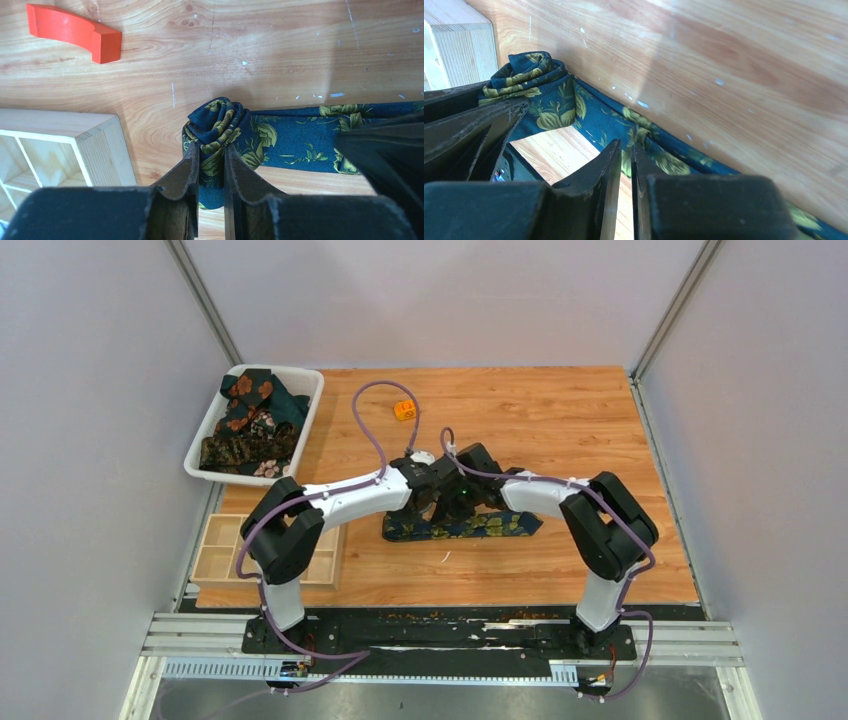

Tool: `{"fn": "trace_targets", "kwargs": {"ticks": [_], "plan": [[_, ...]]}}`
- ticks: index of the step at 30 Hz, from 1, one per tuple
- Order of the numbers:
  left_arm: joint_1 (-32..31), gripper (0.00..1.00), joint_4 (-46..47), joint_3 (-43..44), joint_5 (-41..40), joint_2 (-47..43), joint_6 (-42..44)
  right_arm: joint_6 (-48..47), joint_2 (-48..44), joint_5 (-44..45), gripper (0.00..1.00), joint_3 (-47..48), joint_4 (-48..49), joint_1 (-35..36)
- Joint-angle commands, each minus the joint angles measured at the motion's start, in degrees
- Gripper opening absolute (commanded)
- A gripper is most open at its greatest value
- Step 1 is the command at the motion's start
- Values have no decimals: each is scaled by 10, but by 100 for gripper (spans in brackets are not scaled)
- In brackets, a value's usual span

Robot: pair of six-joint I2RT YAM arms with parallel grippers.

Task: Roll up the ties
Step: Roll the tie at the center of the board.

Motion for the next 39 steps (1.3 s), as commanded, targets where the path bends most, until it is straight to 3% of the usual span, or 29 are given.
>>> {"fn": "trace_targets", "kwargs": {"ticks": [1,7,22,39], "plan": [[-19,6,-24,36,-29,32,-3,-16,-73,10,15,-21,-21,-28],[-32,7,-41,67,-33,68,-7,-22,-121,44,15,-59,-46,-59],[-57,23,-37,124,14,124,-9,-9,-62,19,14,-100,16,-62],[-60,47,50,99,86,79,-16,-18,-75,26,14,-76,-10,-62]]}}
